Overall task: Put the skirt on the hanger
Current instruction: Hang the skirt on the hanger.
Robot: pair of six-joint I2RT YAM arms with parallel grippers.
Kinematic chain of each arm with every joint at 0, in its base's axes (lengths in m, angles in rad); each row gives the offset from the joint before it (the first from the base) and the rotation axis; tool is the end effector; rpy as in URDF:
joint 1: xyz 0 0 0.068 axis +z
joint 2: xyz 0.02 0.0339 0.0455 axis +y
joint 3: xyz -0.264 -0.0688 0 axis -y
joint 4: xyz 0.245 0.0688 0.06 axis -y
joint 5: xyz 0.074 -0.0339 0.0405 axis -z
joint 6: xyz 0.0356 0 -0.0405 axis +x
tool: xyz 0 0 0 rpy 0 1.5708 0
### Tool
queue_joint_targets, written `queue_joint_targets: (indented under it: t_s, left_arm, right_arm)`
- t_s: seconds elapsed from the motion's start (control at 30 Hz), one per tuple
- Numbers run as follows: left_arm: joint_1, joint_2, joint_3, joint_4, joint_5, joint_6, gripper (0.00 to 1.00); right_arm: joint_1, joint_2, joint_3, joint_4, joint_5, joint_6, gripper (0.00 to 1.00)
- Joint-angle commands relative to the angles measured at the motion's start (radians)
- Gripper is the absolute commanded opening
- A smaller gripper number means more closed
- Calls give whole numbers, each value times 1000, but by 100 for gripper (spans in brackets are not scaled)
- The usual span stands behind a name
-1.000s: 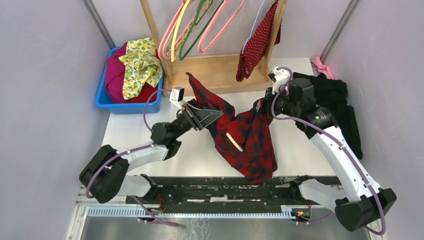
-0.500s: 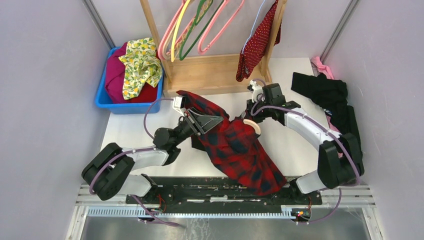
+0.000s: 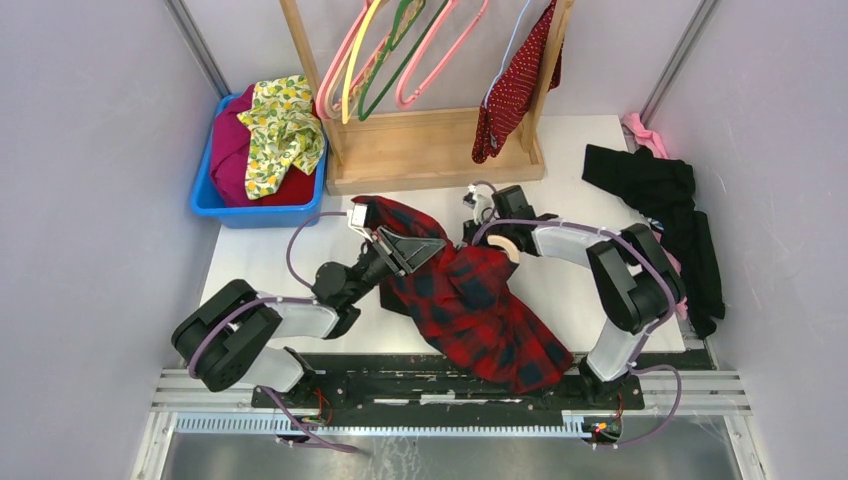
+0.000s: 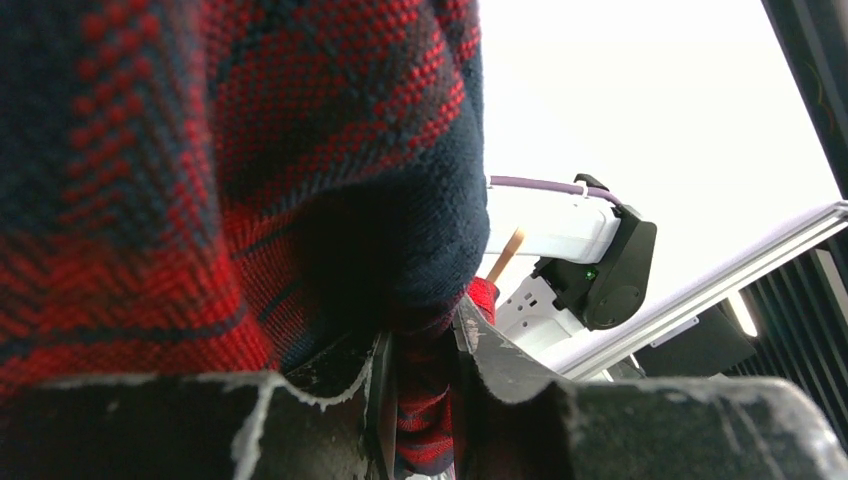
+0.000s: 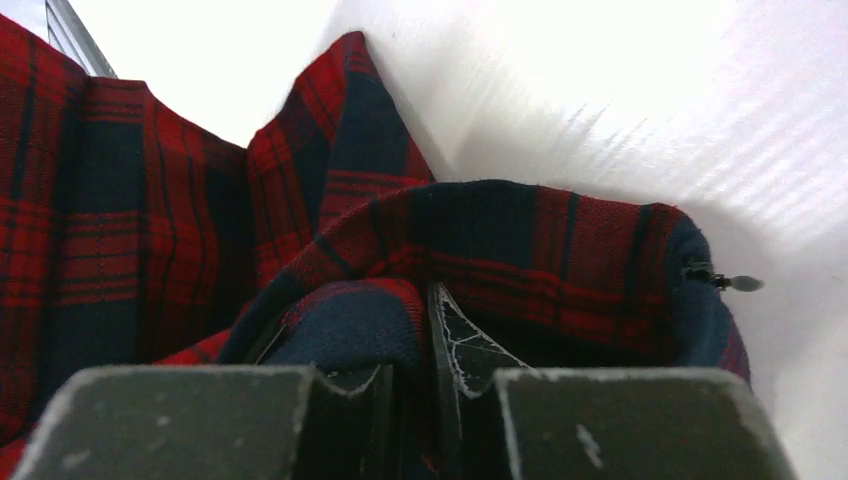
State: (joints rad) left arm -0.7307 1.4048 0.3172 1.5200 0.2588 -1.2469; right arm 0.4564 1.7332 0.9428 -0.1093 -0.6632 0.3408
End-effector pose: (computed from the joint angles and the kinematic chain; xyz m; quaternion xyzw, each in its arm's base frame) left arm 0.1740 -0.1681 0.2302 -0.0313 0.5445 -0.7360 0.4011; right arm 0.2966 0.1700 0.1622 -0.1586 0.8851 0.4041 0.1676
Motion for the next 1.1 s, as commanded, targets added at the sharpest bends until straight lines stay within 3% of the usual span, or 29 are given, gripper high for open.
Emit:
queue_joint_targets:
  t_s: [0.0,0.13,0.2,0.47,0.63,0.8,1.07]
  left_arm:
    - [-17,-4,-3,210,-28,18,3]
    - [-18,1,-12,209,-38,20,3]
    - [-16,-1,-17,209,-41,21,3]
    - [-15,-14,-42,209,-60,24,3]
    - [-13,-9,-59,209,-75,22,3]
    - [-5,-17,-75,209,-97,19,3]
    - [17,-30,-104,210,-114,4,3]
  right_arm:
    - [27,50,50,91,-48,33,20]
    - [33,114,88,45,-48,42,35]
    - [33,114,82,38,-40,46,49]
    - [3,44,44,40,21,93,65]
    - [-22,-9,39,30,10,107,81]
    - [-50,-61,37,-26,26,105,89]
    - [-143,-182,-17,-60,78,125,90]
